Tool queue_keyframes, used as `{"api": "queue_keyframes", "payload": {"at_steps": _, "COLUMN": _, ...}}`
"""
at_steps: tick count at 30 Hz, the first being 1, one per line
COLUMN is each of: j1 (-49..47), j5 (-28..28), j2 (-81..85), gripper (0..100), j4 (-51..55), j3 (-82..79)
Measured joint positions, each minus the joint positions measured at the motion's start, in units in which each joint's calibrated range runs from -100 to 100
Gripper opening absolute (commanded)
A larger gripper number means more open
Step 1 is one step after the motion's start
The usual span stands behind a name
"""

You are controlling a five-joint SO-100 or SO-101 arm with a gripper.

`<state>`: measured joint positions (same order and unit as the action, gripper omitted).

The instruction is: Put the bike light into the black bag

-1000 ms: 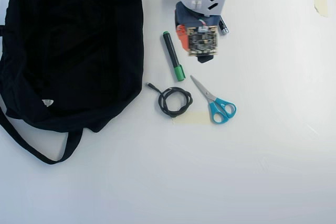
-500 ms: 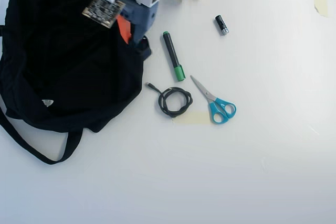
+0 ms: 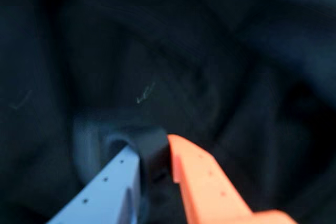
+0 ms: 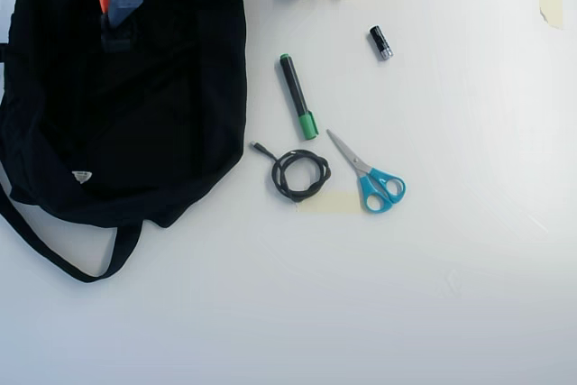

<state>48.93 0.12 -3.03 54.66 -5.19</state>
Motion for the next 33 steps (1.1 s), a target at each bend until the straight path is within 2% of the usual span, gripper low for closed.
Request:
{"api": "queue_keyframes", "payload": {"at_steps": 2, "j1": 0.6, "j5": 0.0, "j2": -8.7, "gripper": 2, "j4": -5.9, "j3": 0.2}}
{"api": "queue_keyframes", "payload": {"at_steps": 5, "j1": 1.2, "j5": 0.4, "j2": -16.1, "gripper": 2, "j4": -7.0, "j3": 0.2}}
{"api": "queue_keyframes", "payload": {"at_steps": 9, "j1": 1.4, "j5": 0.5, "j2": -16.9, "gripper": 34, "j4": -6.9, "j3": 0.2}}
{"api": "queue_keyframes", "payload": {"at_steps": 13, "j1": -2.6, "j5": 0.3, "j2": -16.9, "gripper": 36, "j4": -6.8, "j3": 1.0}}
{"api": "queue_keyframes", "payload": {"at_steps": 18, "j1": -10.8, "j5": 0.3, "j2": 2.5, "gripper": 36, "j4": 4.9, "j3": 1.6}}
{"api": "queue_keyframes", "payload": {"at_steps": 21, "j1": -20.7, "j5": 0.5, "j2": 8.6, "gripper": 36, "j4": 12.6, "j3": 1.6}}
{"api": "queue_keyframes", "payload": {"at_steps": 22, "j1": -28.2, "j5": 0.5, "j2": 12.5, "gripper": 35, "j4": 12.9, "j3": 1.6}}
{"api": "queue_keyframes", "payload": {"at_steps": 24, "j1": -36.9, "j5": 0.6, "j2": 18.4, "gripper": 21, "j4": 13.1, "j3": 1.6}}
{"api": "queue_keyframes", "payload": {"at_steps": 25, "j1": -39.6, "j5": 0.6, "j2": 20.0, "gripper": 9, "j4": 13.1, "j3": 1.6}}
{"api": "queue_keyframes", "payload": {"at_steps": 26, "j1": -42.6, "j5": 0.6, "j2": 22.0, "gripper": 4, "j4": 13.1, "j3": 1.6}}
{"api": "queue_keyframes", "payload": {"at_steps": 27, "j1": -44.1, "j5": 0.6, "j2": 22.3, "gripper": 1, "j4": 13.1, "j3": 1.6}}
{"api": "queue_keyframes", "payload": {"at_steps": 29, "j1": -45.7, "j5": 1.6, "j2": 22.6, "gripper": 3, "j4": 14.1, "j3": 1.6}}
{"api": "queue_keyframes", "payload": {"at_steps": 33, "j1": -48.7, "j5": 7.5, "j2": 22.7, "gripper": 3, "j4": 18.2, "j3": 0.3}}
